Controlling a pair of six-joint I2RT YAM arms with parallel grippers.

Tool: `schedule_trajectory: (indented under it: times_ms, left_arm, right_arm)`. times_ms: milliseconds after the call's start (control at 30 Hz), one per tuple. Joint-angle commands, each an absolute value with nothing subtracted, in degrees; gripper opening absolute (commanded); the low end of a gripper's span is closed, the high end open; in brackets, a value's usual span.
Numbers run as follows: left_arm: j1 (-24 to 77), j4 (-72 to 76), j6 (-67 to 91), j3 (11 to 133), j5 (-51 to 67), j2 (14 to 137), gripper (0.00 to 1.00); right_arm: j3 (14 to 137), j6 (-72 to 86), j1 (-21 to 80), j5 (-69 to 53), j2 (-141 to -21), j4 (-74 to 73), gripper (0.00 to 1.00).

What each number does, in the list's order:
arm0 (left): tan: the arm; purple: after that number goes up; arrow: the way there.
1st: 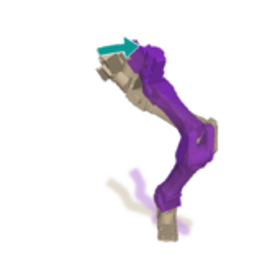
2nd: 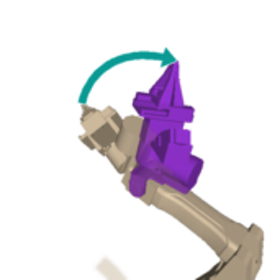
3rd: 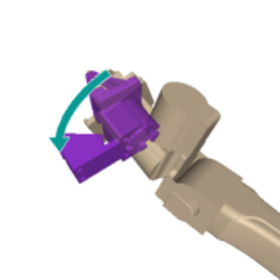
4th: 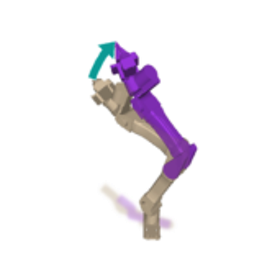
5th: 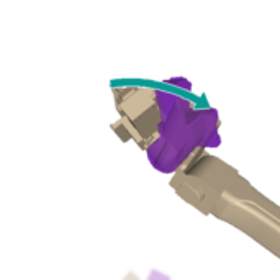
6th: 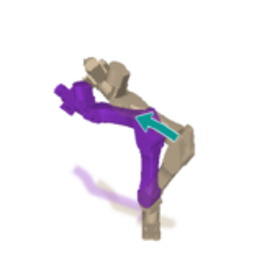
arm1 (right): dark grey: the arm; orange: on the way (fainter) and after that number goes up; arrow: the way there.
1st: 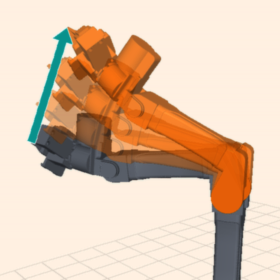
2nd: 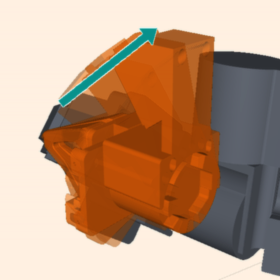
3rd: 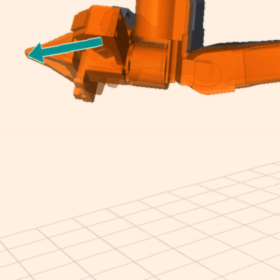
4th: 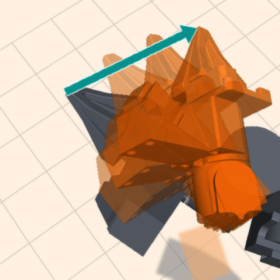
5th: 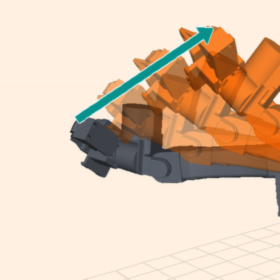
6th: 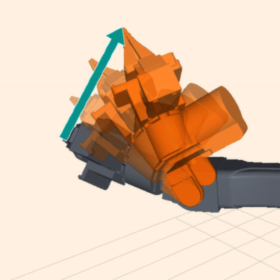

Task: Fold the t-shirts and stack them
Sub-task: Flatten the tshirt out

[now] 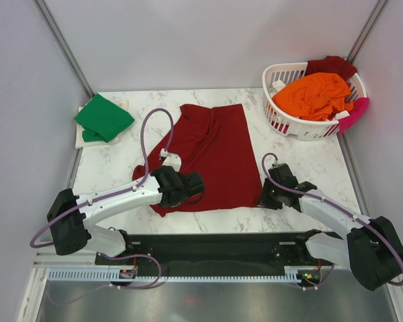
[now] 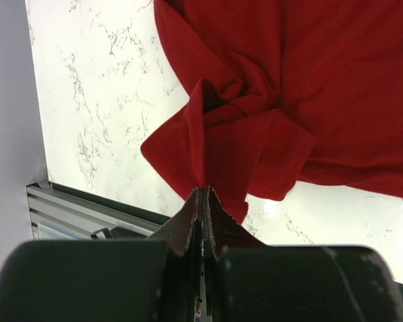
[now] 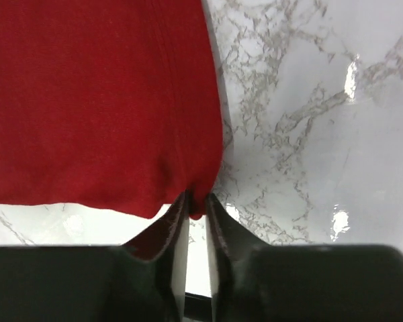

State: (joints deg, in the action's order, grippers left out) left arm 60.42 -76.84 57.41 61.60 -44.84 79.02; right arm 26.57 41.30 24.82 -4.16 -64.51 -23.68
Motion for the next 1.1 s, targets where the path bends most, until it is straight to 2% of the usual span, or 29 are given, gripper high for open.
schedule_trajectory:
  times_ms: [0,33,100,167,267,300,367,500,633,800,900,1067]
  left_arm:
    - [59.7,-77.9,59.4,61.8,-45.9,76.9,0.02]
    - [59.6,-77.9,59.2,62.0,-45.9,76.6,0.02]
    - [59.1,-78.0,58.3,62.5,-45.8,75.2,0.02]
    - [58.6,-78.2,56.5,63.9,-45.9,73.7,0.02]
    - [57.8,-79.8,55.0,68.5,-47.3,68.1,0.02]
    - [57.8,-80.9,54.3,70.5,-48.4,66.6,0.02]
    - [57.8,-81.0,49.8,78.0,-49.1,61.5,0.02]
    - [57.8,-78.9,39.0,94.9,-49.8,56.8,0.02]
    - [57.8,-75.6,28.1,114.8,-48.5,56.9,0.02]
    - [57.8,-73.1,15.6,132.9,-43.4,60.2,0.02]
    - [57.3,-66.7,9.2,136.1,-37.6,58.4,0.02]
    - [51.0,-55.7,0.5,134.3,-23.0,55.0,0.02]
  right_arm:
    - [25.3,41.0,25.0,-5.8,-64.4,-22.4,0.21]
    - [25.3,41.0,25.0,-6.1,-64.1,-22.2,0.1]
    - [26.4,40.7,25.0,-6.5,-63.1,-22.5,0.0]
    - [28.6,39.5,25.0,-6.0,-61.7,-24.9,0.0]
    - [38.2,36.2,25.0,-2.3,-59.3,-32.0,0.0]
    - [45.1,35.4,25.0,-1.2,-58.7,-33.9,0.0]
    - [52.9,33.8,25.0,2.5,-57.7,-39.6,0.0]
    - [76.7,30.5,24.9,5.3,-57.1,-46.0,0.0]
    - [94.1,28.1,24.9,8.3,-57.3,-51.1,0.0]
    - [114.5,25.1,24.9,12.1,-57.5,-54.6,0.0]
    - [120.5,23.9,24.8,13.7,-56.0,-54.4,0.0]
    - [117.4,20.2,24.9,16.0,-49.8,-48.4,0.0]
